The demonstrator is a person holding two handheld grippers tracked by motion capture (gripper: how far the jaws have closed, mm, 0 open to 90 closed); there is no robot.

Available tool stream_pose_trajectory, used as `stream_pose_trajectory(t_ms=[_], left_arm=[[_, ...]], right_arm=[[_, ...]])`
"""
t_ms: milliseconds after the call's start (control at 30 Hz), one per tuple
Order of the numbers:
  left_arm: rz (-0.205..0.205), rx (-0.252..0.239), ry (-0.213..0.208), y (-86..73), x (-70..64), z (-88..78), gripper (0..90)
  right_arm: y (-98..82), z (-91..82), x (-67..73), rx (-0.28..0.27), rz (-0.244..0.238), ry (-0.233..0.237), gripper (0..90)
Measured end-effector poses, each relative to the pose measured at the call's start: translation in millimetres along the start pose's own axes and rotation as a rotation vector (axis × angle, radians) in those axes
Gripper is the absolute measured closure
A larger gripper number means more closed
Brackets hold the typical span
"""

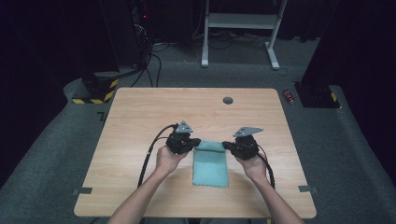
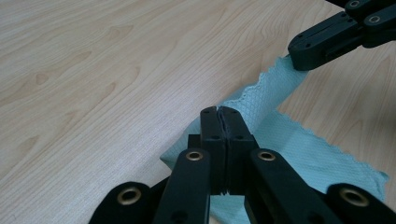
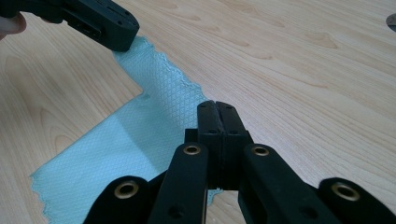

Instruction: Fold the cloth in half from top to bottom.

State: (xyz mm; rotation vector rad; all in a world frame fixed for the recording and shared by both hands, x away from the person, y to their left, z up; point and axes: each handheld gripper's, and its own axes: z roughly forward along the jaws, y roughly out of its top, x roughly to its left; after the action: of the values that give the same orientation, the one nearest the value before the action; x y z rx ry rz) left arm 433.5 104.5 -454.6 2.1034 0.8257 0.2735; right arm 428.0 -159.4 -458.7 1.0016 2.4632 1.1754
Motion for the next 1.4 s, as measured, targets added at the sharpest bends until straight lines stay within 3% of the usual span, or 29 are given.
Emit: stream_pose_trajectory(t_ms=[833, 1400], left_arm=[[-0.002, -0.035, -0.028, 2.1, -8.4, -16.3, 89.2], [-0.009, -0.050, -0.047, -8.9, -16.9, -23.6, 89.2]], right_arm=[[-1.1, -13.8, 10.2, -0.018, -0.042, 0.004, 90.0], [-7.0, -24.0, 20.4, -0.029, -0.067, 0.025, 90.0]])
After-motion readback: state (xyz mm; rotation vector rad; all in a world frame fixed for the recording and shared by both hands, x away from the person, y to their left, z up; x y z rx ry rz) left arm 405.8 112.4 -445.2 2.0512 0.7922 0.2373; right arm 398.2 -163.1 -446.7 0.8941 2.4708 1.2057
